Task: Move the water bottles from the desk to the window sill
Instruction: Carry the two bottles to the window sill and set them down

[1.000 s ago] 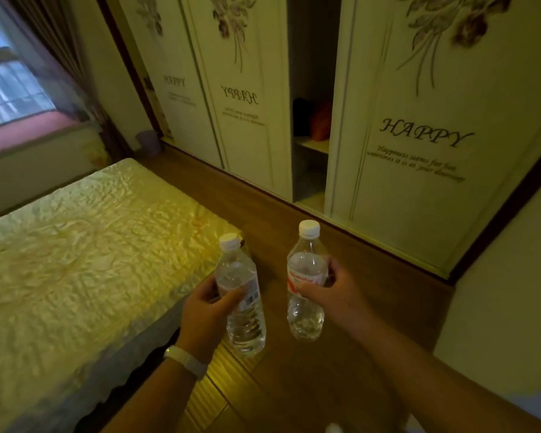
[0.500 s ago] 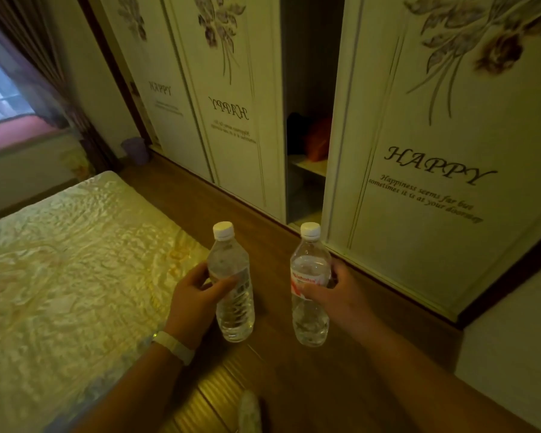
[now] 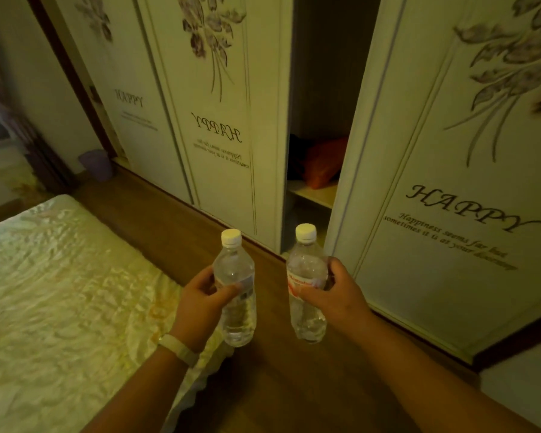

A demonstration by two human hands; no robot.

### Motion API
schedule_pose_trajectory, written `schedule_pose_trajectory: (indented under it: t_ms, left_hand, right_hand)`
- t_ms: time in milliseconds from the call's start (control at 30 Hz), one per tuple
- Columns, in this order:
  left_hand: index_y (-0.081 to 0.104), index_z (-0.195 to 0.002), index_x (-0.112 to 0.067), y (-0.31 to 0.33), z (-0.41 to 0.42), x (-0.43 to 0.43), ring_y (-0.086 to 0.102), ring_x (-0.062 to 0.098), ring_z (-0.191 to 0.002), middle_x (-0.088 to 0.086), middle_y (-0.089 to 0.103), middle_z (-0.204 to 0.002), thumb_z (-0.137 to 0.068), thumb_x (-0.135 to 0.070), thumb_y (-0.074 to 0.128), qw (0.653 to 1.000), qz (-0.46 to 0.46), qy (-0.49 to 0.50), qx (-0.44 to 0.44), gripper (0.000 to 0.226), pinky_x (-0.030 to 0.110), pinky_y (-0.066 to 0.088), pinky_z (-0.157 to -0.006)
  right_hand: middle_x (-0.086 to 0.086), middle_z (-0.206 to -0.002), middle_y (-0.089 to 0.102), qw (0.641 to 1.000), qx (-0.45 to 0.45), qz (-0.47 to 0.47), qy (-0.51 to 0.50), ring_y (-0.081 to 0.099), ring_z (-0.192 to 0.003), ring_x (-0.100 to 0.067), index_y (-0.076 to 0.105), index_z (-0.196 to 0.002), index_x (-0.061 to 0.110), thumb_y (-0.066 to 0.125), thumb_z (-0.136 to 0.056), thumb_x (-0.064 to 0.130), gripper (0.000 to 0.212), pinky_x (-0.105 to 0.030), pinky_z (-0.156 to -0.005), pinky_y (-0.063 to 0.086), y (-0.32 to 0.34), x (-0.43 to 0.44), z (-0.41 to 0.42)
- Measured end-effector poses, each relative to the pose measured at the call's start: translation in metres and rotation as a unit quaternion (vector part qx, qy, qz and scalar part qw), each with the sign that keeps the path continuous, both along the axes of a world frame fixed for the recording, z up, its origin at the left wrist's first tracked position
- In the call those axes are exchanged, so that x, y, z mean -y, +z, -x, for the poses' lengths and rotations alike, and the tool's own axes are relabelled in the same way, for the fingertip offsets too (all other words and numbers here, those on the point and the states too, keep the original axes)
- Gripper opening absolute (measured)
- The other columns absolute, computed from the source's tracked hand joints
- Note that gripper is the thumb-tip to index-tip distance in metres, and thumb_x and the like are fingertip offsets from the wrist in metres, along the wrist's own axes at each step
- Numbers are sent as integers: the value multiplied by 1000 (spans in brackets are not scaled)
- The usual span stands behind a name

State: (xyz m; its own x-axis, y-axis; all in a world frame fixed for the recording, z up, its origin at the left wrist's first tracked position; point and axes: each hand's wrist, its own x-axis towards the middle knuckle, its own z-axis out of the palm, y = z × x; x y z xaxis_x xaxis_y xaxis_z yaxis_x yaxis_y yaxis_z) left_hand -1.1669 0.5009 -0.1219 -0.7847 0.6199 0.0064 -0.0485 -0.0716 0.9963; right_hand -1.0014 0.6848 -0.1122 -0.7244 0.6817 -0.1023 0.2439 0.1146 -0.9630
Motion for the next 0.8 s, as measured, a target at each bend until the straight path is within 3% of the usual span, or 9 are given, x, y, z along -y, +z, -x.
schedule_pose_trajectory:
  t_ms: [67,233,400,533,667,800]
  left_hand:
    - [72,-111,-31,2,26,-9,72,16,-99,-2,76,-108,-59,-42,85,1000,3,-4,-5,55,27,58,-73]
    - [73,-104,-40,2,77,-34,73,16,-96,-4,76,-105,-60,-38,81,1000,-10,4,-4,45,23,58,-69]
    - [71,-109,-35,-8,112,-64,72,17,-98,-4,76,-107,-58,-38,82,1000,-1,25,8,51,36,58,-78]
    - [74,-101,-41,-11,147,-101,73,16,-97,-4,76,-106,-58,-39,85,999,8,42,9,44,28,59,-72]
    - [74,-104,-35,-16,173,-148,73,17,-98,-2,76,-107,-59,-33,89,997,11,72,14,48,24,59,-70]
    - [72,-112,-32,-7,202,-194,73,19,-98,-1,76,-109,-58,-41,90,995,22,99,4,58,24,59,-70]
  right_hand:
    - [22,-111,60,1000,3,-13,0,62,-92,5,48,-111,48,82,-74,43,51,-6,-56,47,3,-7,23]
    - [17,-111,59,999,19,-48,9,59,-96,-2,46,-112,42,80,-76,39,50,-11,-69,44,4,-35,76]
    - [2,-125,58,998,26,-53,1,58,-111,-15,45,-133,25,80,-78,37,67,-34,-91,53,-4,-71,123]
    - [9,-121,56,998,14,-43,32,56,-102,-5,43,-131,31,79,-78,39,65,-15,-76,49,-11,-112,166]
    - [4,-125,56,997,19,-33,60,54,-111,-12,43,-134,27,79,-77,39,69,-32,-92,49,-21,-166,201]
    - [7,-119,59,994,-3,-43,103,58,-108,-9,49,-126,32,83,-72,40,64,-27,-86,53,-18,-218,241]
